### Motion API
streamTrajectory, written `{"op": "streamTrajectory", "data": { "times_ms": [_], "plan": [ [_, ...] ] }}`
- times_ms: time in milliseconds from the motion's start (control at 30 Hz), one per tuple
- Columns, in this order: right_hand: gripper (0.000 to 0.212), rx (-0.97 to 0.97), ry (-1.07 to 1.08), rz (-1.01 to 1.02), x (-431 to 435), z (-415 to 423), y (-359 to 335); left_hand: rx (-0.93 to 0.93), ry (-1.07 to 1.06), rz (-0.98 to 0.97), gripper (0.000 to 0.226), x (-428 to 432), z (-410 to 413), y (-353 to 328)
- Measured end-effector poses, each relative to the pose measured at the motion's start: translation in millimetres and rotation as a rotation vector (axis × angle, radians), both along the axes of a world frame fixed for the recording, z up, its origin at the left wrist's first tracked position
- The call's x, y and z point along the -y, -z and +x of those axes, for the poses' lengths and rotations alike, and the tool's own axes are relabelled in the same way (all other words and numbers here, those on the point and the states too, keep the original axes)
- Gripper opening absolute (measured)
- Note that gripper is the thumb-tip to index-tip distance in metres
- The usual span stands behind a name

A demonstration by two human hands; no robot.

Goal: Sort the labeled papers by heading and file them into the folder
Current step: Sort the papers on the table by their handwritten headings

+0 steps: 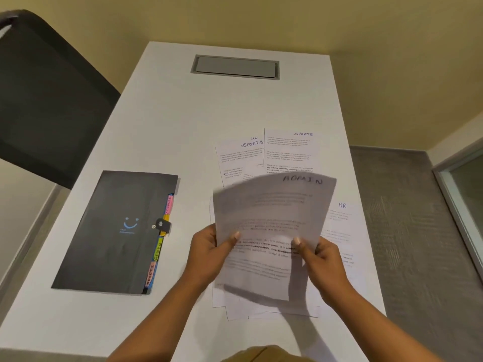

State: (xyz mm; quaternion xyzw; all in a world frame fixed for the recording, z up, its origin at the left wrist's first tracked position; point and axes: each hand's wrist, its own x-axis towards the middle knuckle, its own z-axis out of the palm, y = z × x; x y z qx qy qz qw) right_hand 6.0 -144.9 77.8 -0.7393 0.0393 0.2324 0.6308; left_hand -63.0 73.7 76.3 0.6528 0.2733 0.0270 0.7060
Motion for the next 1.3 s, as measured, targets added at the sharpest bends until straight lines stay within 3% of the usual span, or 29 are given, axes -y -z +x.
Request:
{"op": "streamTrajectory", "data": {
  "times_ms": [100,200,267,400,500,633,833,967,1133,1300],
  "plan": [
    [0.035,-0.080,0.039,0.087,-11.0,7.3,-0.3,-0.043,0.068,-0.008,0.016,-14.1,-5.7,4.7],
    [0.042,-0.077,-0.093,-0.011,-20.1,10.1,11.1,-0.028,0.014,0.022,0.019,-33.1,-17.5,11.4],
    [0.053,-0.023,-0.214,-0.242,-21.2,7.9,28.7,-0.014,-0.096,0.059,0.021,-49.5,-25.6,12.6],
    [0.097,0.018,-0.434,-0.864,-17.6,-3.3,72.1,-0.045,-0.252,0.157,0.015,-92.5,-48.7,12.1],
    [0.112,0.098,-0.703,-1.067,-25.7,-29.2,90.9,-0.083,-0.324,0.180,0.011,-120.1,-67.3,10.4],
    [0.110,0.128,-0.794,-1.046,-46.0,-60.1,92.2,-0.132,-0.377,0.143,0.010,-142.7,-86.9,13.3],
    [0.094,0.014,-0.106,-1.039,-59.4,-40.5,90.4,-0.125,-0.408,0.082,0.010,-142.5,-94.2,14.7],
    [0.094,-0.066,-0.174,-1.180,-70.7,-28.5,88.1,-0.112,-0.402,0.076,0.010,-139.2,-92.8,13.2],
    [0.076,-0.150,-0.074,-0.915,-70.1,-23.8,97.3,-0.104,-0.403,0.084,0.009,-139.3,-92.4,9.3],
    [0.028,-0.282,0.150,-0.581,-38.7,-2.8,96.7,-0.099,-0.417,0.067,0.011,-141.4,-94.3,6.1]
  ]
}}
